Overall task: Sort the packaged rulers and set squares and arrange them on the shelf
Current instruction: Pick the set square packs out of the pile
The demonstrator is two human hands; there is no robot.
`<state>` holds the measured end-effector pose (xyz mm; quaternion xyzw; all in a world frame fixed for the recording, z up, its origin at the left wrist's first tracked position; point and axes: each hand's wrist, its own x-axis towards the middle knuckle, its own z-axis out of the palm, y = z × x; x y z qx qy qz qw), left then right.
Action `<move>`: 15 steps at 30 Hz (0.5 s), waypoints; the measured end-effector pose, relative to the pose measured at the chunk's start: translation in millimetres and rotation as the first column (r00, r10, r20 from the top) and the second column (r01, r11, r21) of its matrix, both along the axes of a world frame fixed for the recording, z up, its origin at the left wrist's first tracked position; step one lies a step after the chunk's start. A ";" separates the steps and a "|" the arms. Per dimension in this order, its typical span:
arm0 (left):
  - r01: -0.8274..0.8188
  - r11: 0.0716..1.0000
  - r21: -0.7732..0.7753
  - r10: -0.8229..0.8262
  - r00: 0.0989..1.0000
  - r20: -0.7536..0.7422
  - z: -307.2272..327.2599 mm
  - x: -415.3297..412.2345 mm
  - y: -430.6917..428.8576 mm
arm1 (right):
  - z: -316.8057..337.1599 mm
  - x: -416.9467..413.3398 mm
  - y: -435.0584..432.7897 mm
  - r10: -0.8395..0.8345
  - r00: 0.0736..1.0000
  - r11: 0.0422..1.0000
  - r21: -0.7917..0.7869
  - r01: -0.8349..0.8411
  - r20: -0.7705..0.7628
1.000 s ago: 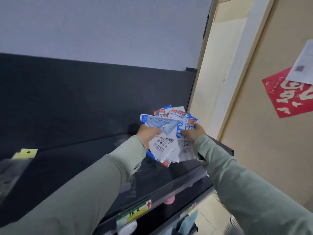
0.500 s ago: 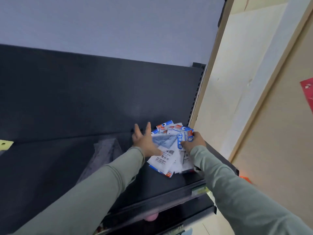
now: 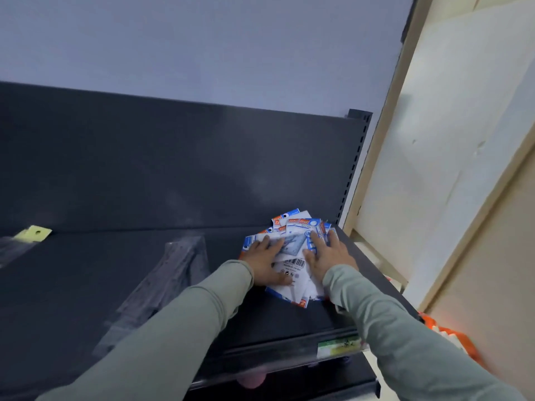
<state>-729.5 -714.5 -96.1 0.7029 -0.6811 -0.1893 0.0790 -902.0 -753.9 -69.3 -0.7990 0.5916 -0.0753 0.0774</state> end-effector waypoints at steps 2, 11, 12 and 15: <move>-0.008 1.000 0.002 0.008 1.000 -0.012 3.7 0.7 1.9 | 3.1 -1.4 -0.8 0.005 1.000 1.000 -0.008 -0.005 0.016; -0.061 0.998 -0.015 0.062 0.996 0.065 36.4 15.9 28.8 | 28.6 3.7 10.5 0.112 0.990 0.973 -0.195 -0.126 -0.084; -0.076 0.997 -0.012 0.077 0.992 0.099 42.6 18.4 34.1 | 33.4 8.4 12.7 0.135 0.986 0.969 -0.192 -0.153 -0.101; -0.119 0.992 -0.042 0.125 0.973 0.192 59.6 29.8 52.5 | 47.5 28.4 21.1 0.211 0.968 0.956 -0.177 -0.234 -0.137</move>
